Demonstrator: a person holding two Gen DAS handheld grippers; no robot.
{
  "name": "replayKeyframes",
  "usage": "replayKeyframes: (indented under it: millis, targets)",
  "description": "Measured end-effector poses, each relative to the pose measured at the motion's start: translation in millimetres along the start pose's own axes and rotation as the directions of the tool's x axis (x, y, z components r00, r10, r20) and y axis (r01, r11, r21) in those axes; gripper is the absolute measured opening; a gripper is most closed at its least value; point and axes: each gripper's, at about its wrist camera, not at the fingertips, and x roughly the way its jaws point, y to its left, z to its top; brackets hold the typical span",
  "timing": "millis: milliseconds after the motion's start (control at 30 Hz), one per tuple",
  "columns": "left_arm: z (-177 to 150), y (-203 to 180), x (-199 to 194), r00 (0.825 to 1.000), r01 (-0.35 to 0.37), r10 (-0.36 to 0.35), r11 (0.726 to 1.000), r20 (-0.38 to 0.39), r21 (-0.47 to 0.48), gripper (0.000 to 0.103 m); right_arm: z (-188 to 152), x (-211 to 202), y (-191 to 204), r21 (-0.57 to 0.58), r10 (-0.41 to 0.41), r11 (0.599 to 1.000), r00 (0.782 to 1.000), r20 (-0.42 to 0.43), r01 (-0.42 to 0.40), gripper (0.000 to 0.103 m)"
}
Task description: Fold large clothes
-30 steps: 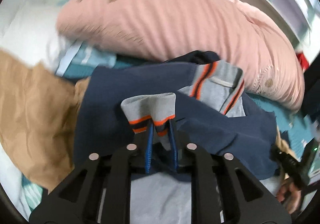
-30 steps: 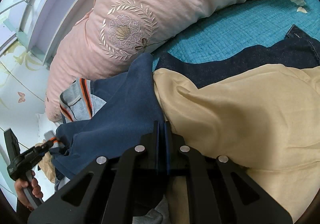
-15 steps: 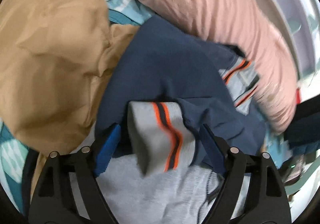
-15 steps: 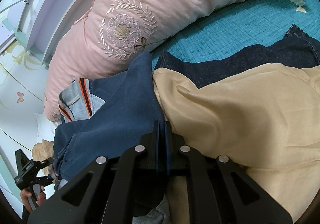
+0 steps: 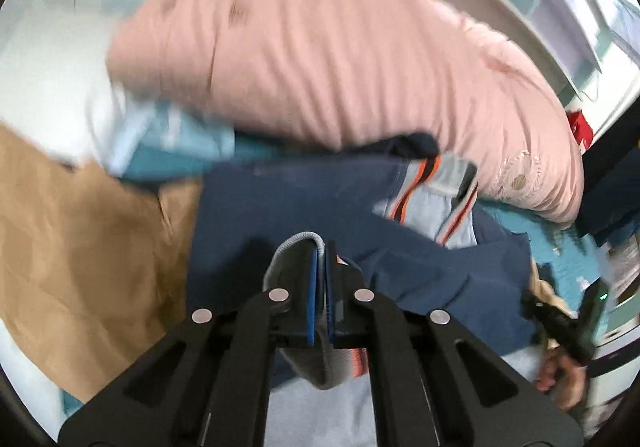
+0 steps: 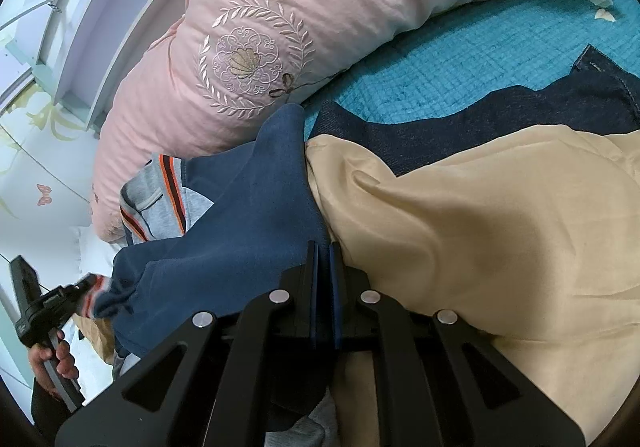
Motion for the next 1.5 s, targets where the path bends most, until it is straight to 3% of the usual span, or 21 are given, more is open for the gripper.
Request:
replayKeyframes:
  millis: [33, 100, 233, 400, 533, 633, 667, 733, 800, 867, 933, 1000, 1033, 1133, 1233, 1400, 1500]
  targets:
    - [0, 6, 6, 1.000, -0.003, 0.002, 1.000, -0.029, -0.021, 0.004, 0, 0, 0, -0.001, -0.001, 1.000, 1.000, 0.000, 0.001, 0.005]
    - [-4, 11, 18, 0.994, -0.091, 0.090, 0.996, -0.055, 0.000, 0.003, 0, 0, 0, -0.002, -0.003, 1.000, 1.000, 0.001, 0.003, 0.005]
    - [-10, 18, 18, 0.997, -0.069, 0.069, 0.998, -0.037, 0.007, 0.002, 0, 0, 0, -0.001, -0.002, 1.000, 1.000, 0.000, 0.002, 0.005]
    - [-5, -2, -13, 0.994, -0.001, -0.008, 0.997, 0.106, 0.084, 0.002, 1, 0, 0, -0.001, -0.007, 1.000, 1.000, 0.001, 0.007, 0.005]
    - [6, -10, -39, 0.969, 0.012, -0.038, 0.994, 0.243, 0.106, 0.002, 0, -1, 0, -0.003, -0.006, 1.000, 1.000, 0.005, 0.006, 0.005]
    - [11, 2, -19, 0.980, -0.048, 0.028, 0.995, 0.198, 0.092, 0.002, -1, -1, 1, -0.007, -0.007, 1.000, 1.000, 0.006, 0.007, 0.005]
    - [11, 10, -1, 0.989, -0.086, 0.076, 0.993, 0.126, 0.076, 0.002, -2, 0, 1, -0.010, -0.010, 1.000, 1.000, 0.006, 0.010, 0.005]
    - [4, 23, 26, 0.987, -0.159, 0.156, 0.985, 0.044, 0.071, 0.002, -2, 0, 1, -0.011, -0.008, 1.000, 1.000, 0.006, 0.008, 0.005]
    - [-1, 30, 38, 0.986, -0.168, 0.169, 0.984, -0.007, 0.055, 0.004, -3, 0, 0, -0.009, -0.005, 1.000, 1.000, 0.003, 0.005, 0.005]
    - [-3, 33, 38, 0.988, -0.158, 0.158, 0.987, 0.001, 0.032, 0.006, -3, 0, 1, -0.011, -0.007, 1.000, 1.000, 0.002, 0.007, 0.005]
    - [-1, 35, 36, 0.989, -0.149, 0.149, 0.989, -0.005, 0.026, 0.013, -2, 0, 1, -0.006, -0.006, 1.000, 1.000, -0.001, 0.006, 0.005]
    - [3, 39, 30, 0.991, -0.135, 0.135, 0.991, -0.009, 0.017, 0.048, -2, 0, 4, -0.018, -0.014, 1.000, 1.000, -0.004, 0.014, 0.006]
    - [6, 40, 25, 0.994, -0.109, 0.109, 0.994, -0.002, 0.018, 0.052, -1, 0, 6, -0.027, -0.020, 0.999, 1.000, -0.003, 0.020, 0.007]
    - [11, 41, 12, 0.989, -0.144, 0.141, 0.988, 0.048, 0.049, 0.069, 2, -2, 12, -0.036, -0.024, 0.999, 1.000, -0.003, 0.024, 0.009]
    - [21, 45, 5, 0.979, -0.180, 0.173, 0.982, 0.107, 0.056, 0.074, 7, -2, 18, -0.066, -0.036, 0.997, 0.999, 0.000, 0.036, 0.010]
    - [45, 62, 30, 0.984, -0.174, 0.172, 0.984, 0.041, 0.028, 0.075, 20, 2, 25, -0.124, -0.049, 0.991, 0.999, -0.017, 0.047, 0.016]
    - [53, 63, 46, 0.974, -0.227, 0.224, 0.972, 0.040, 0.064, 0.078, 29, 5, 26, -0.133, -0.049, 0.990, 0.998, -0.028, 0.045, 0.018]
